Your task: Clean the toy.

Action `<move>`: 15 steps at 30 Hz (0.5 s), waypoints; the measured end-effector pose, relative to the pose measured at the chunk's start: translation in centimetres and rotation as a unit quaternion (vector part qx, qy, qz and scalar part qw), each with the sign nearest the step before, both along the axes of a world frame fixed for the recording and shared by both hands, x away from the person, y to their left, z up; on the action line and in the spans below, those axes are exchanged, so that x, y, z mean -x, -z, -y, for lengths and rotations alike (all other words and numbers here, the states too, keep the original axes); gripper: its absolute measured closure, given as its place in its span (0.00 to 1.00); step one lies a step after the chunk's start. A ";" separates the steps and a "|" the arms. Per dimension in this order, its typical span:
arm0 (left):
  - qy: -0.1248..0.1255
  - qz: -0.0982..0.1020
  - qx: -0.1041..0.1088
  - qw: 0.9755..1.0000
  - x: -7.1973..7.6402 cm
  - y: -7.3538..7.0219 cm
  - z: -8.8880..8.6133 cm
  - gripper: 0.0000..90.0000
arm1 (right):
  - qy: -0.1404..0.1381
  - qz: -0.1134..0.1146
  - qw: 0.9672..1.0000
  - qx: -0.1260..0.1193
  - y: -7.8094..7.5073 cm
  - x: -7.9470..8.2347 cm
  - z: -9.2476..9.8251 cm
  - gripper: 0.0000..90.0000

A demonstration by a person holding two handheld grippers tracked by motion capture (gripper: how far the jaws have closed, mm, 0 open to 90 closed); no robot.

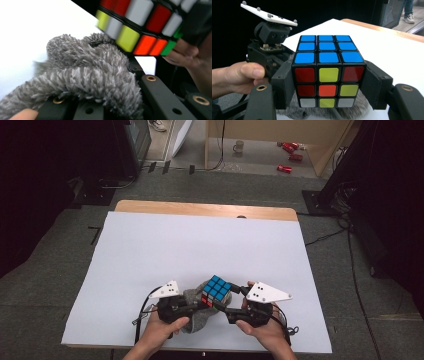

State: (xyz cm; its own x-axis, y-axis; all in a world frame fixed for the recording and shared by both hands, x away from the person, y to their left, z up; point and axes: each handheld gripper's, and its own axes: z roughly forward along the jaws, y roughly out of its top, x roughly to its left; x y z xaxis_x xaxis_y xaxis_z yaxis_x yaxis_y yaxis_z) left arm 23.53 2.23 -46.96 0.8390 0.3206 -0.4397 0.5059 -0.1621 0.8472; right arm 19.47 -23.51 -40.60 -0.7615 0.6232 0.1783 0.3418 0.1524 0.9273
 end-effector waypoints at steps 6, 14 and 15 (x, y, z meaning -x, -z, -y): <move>0.003 0.017 -0.014 1.000 0.5 -0.1 0.7 0.90 | -0.005 0.003 1.000 0.012 0.3 0.1 -0.6 0.39; -0.052 -0.003 0.002 0.999 -0.5 -0.3 -1.1 0.91 | 0.001 0.000 1.000 -0.001 0.1 0.0 0.2 0.39; -0.052 -0.003 0.002 0.999 -0.5 -0.3 -1.1 0.90 | -0.001 0.001 1.000 -0.003 0.0 0.1 0.1 0.39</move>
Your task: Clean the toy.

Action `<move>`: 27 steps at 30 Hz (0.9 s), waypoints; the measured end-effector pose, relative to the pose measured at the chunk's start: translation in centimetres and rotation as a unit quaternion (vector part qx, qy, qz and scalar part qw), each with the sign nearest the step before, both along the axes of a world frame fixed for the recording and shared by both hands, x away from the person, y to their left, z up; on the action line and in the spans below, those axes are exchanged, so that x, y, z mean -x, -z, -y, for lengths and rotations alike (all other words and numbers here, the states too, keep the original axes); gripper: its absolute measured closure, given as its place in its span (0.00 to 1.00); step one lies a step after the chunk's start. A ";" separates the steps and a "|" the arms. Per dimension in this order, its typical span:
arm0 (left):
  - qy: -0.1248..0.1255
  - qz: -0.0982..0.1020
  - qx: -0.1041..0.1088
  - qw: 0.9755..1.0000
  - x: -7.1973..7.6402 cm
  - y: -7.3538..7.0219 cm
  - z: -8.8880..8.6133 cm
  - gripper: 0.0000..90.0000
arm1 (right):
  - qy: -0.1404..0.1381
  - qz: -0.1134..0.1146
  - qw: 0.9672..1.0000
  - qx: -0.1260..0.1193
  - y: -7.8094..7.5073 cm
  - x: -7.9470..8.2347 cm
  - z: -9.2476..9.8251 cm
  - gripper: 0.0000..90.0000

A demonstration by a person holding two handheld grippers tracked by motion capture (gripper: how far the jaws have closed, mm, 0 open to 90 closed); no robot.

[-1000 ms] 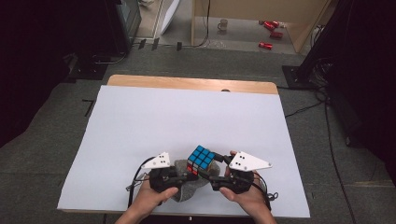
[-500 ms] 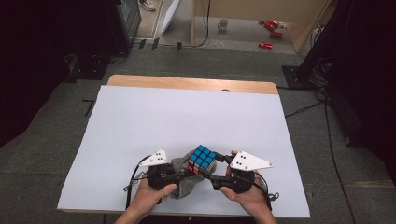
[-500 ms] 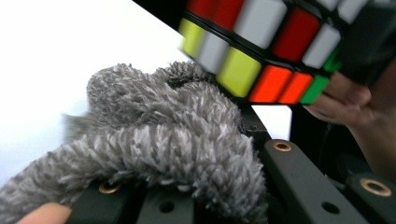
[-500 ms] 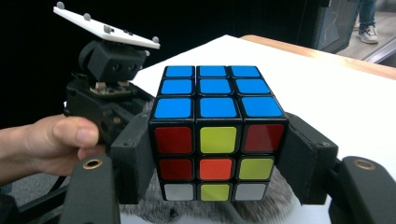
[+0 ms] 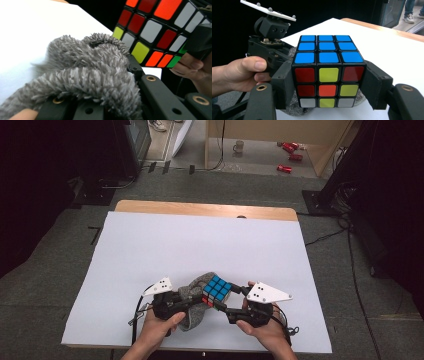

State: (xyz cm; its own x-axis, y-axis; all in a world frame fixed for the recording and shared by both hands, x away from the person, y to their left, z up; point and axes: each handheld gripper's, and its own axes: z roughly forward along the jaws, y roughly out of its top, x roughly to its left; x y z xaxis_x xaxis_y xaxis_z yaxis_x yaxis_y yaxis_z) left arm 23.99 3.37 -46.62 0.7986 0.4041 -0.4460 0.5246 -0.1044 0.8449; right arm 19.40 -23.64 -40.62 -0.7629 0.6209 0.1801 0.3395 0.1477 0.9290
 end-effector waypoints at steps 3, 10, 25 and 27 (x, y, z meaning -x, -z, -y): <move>0.049 0.000 -0.016 0.999 0.6 0.2 1.2 0.89 | 0.002 0.006 1.000 -0.001 -0.1 0.1 -0.1 0.39; 0.076 0.015 -0.014 0.997 0.7 -0.3 0.9 0.89 | 0.005 0.001 1.000 -0.001 0.3 -0.1 0.0 0.39; 0.069 0.022 -0.019 0.997 0.9 -0.6 1.1 0.88 | 0.014 0.005 1.000 0.001 0.3 -0.1 0.1 0.39; 0.045 0.018 -0.016 0.999 0.4 -0.6 0.2 0.88 | 0.018 0.005 1.000 0.001 0.4 -0.2 0.2 0.39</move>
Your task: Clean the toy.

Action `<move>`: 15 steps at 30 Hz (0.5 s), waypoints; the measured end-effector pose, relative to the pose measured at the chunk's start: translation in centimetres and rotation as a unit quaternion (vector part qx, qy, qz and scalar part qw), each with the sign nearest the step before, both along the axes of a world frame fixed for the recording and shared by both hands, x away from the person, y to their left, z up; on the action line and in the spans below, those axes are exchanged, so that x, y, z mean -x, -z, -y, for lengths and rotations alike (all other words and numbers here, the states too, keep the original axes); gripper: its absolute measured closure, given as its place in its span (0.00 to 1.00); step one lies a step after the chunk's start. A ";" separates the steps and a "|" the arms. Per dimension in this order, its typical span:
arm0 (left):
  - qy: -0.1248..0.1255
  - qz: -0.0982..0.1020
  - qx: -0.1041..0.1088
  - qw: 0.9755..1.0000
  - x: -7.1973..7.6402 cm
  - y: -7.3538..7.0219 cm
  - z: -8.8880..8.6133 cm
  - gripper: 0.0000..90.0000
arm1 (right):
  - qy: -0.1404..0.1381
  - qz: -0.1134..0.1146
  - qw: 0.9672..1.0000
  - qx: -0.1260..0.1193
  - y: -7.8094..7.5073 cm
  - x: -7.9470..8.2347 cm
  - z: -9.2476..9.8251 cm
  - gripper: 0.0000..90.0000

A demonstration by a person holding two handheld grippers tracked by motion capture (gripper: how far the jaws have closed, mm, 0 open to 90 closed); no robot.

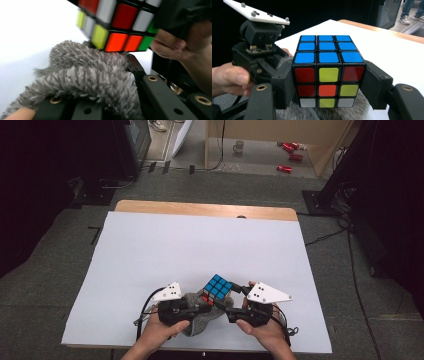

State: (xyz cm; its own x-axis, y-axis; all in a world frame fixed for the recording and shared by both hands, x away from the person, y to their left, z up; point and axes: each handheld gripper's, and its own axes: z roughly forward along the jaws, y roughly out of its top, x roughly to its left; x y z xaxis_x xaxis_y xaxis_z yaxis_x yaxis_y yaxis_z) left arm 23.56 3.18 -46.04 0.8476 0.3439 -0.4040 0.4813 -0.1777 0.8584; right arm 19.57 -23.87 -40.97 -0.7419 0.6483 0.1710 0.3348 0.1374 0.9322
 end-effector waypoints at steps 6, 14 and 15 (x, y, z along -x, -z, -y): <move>-0.116 -0.012 0.024 0.993 -2.2 -0.3 -5.0 0.89 | 0.028 0.000 1.000 0.011 0.5 -0.5 1.2 0.39; -0.198 0.014 -0.048 0.979 -3.1 1.2 -9.4 0.88 | 0.049 -0.001 0.997 0.054 3.0 -1.5 1.5 0.39; -0.199 0.017 -0.058 0.978 -3.2 1.4 -9.5 0.88 | 0.048 -0.001 0.997 0.056 3.3 -1.6 1.5 0.39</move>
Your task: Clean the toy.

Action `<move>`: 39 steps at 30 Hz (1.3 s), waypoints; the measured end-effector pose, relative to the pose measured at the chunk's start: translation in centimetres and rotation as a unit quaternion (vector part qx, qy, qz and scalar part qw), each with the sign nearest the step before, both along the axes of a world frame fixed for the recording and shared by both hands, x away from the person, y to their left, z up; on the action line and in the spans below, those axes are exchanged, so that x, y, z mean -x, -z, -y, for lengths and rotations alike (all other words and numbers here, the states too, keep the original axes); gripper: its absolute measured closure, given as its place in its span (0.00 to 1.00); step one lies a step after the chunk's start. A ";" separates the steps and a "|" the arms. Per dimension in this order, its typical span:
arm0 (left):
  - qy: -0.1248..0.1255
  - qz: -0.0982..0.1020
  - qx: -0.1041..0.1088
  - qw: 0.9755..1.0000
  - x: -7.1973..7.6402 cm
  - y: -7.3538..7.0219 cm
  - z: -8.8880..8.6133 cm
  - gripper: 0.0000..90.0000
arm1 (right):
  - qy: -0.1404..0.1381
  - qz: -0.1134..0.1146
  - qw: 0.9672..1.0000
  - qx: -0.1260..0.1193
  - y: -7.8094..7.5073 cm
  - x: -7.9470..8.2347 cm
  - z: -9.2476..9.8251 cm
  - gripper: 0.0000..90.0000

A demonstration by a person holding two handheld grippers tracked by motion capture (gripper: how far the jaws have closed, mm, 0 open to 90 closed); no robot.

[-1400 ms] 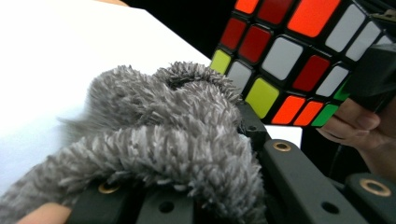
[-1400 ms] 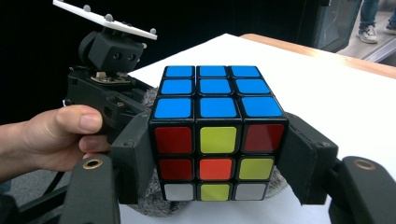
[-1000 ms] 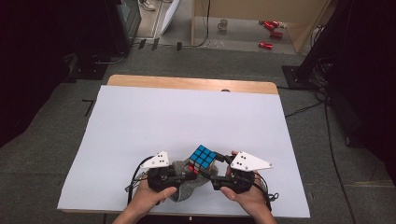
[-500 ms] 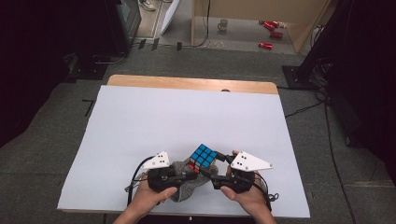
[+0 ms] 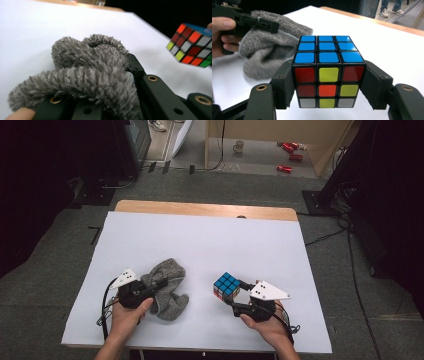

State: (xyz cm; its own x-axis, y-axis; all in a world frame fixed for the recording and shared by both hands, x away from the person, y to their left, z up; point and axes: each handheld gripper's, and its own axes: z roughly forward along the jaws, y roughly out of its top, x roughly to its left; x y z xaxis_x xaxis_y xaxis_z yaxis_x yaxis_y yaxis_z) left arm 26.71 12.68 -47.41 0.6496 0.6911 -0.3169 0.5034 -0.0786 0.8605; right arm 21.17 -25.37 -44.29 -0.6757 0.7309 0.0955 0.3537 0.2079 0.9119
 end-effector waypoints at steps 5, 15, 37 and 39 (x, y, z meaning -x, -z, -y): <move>0.012 0.000 -0.028 1.000 -0.1 0.7 0.4 0.88 | -0.003 0.001 1.000 0.015 1.1 -0.2 0.0 0.39; 0.015 -0.017 -0.072 0.997 -0.4 1.3 0.6 0.74 | -0.011 0.003 0.999 0.034 2.6 -0.2 0.5 0.39; -0.045 -0.030 -0.240 0.969 0.3 -2.8 -2.1 0.02 | -0.017 0.003 0.999 0.028 2.9 -0.1 1.0 0.39; -0.002 -0.001 -0.250 0.968 1.1 -3.4 -0.7 0.00 | -0.018 0.004 0.999 0.027 2.8 -0.2 1.0 0.39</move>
State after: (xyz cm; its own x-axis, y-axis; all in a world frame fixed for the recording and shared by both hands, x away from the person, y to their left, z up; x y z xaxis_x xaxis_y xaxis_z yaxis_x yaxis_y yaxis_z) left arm 25.62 13.38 -43.99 0.6461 0.7611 0.0568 0.5066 -0.4833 0.7140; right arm 21.34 -26.32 -47.10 -0.7026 0.7097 0.0520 0.3382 0.2688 0.9019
